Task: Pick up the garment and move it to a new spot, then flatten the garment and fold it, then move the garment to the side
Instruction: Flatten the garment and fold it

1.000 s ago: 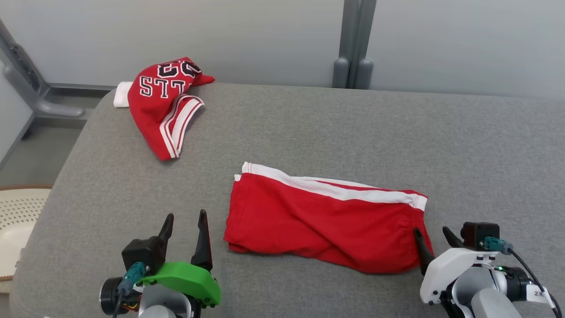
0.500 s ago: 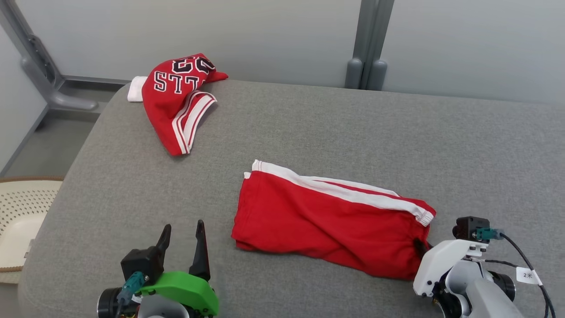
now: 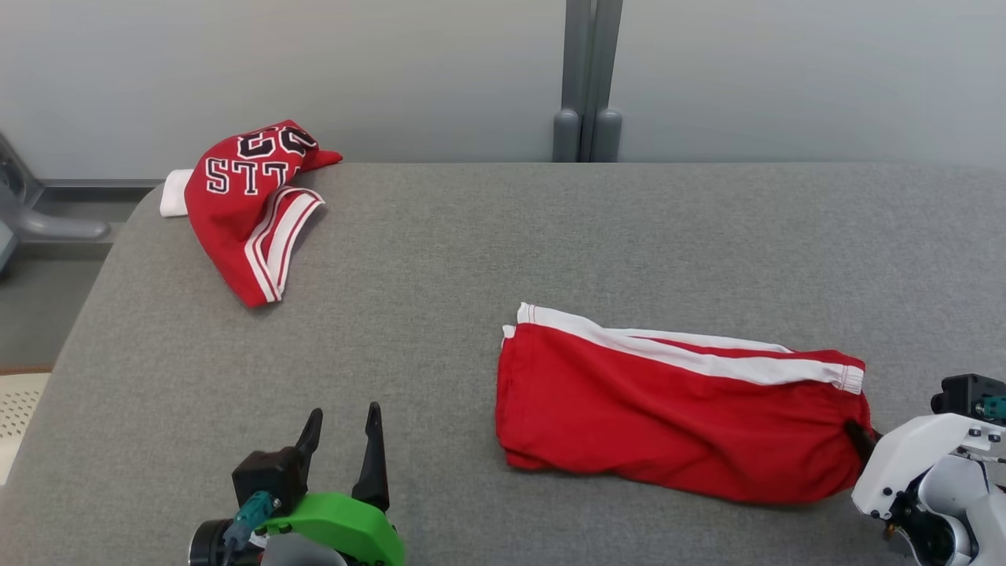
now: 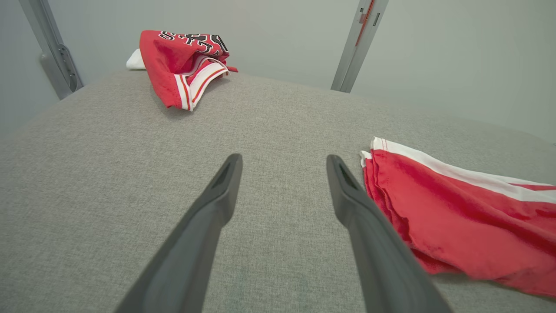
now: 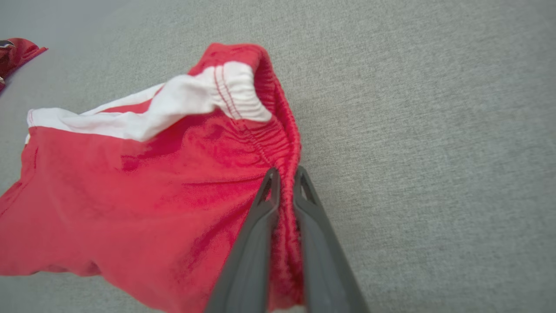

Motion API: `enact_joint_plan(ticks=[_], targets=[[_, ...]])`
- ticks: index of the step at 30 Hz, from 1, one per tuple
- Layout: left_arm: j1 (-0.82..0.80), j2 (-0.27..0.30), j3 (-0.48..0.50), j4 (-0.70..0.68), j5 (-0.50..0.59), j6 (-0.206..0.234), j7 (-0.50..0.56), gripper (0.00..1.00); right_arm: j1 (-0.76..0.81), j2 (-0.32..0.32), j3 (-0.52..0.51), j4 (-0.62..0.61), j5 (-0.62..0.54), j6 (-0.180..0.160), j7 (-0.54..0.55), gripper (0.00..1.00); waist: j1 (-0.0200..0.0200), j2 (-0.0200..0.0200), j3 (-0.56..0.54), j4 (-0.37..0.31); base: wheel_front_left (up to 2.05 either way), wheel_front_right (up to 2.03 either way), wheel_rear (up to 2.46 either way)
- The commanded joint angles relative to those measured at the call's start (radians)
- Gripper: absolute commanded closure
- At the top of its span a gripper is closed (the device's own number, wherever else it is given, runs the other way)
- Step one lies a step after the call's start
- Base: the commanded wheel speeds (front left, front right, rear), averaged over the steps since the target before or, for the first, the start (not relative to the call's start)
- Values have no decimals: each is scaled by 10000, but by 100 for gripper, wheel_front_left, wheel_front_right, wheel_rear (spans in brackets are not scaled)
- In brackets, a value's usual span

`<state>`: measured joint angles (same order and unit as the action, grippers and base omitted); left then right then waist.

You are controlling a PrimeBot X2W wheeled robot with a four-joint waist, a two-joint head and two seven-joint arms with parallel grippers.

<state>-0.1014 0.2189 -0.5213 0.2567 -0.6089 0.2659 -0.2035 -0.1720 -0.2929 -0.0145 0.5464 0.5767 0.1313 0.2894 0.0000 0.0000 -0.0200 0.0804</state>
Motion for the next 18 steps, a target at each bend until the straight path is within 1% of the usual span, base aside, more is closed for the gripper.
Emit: enact_joint_plan(ticks=[1, 6, 10, 12, 15, 18], targets=[[170, 49, 0, -33, -4, 65, -10, 0, 129, 165, -44, -246, 203, -11, 47, 100, 0, 0, 31, -86, 0, 0, 0], [29, 48, -65, -15, -2, 23, 31, 0, 213, 649, 361, -1558, 921, -6, 462, 100, 0, 0, 74, -39, 0, 0, 0], [-74, -18, -134, 22, -4, -2, 43, 0, 153, 965, 944, -2593, 1164, -6, 776, 100, 0, 0, 76, 189, 0, 0, 0], [-84, -32, -142, 31, -24, 10, 23, 0, 43, 1185, 1163, -2913, 1167, -6, 839, 100, 0, 0, 83, 344, 0, 0, 0], [-135, -40, -136, 44, -30, -6, -11, 0, -143, 1523, 1415, -3075, 1087, -6, 791, 100, 0, 0, 116, 622, 0, 0, 0], [-201, -52, -111, 47, -63, -7, -39, 0, -436, 1850, 1641, -2854, 877, -6, 586, 100, 0, 0, 170, 946, 0, 0, 0]])
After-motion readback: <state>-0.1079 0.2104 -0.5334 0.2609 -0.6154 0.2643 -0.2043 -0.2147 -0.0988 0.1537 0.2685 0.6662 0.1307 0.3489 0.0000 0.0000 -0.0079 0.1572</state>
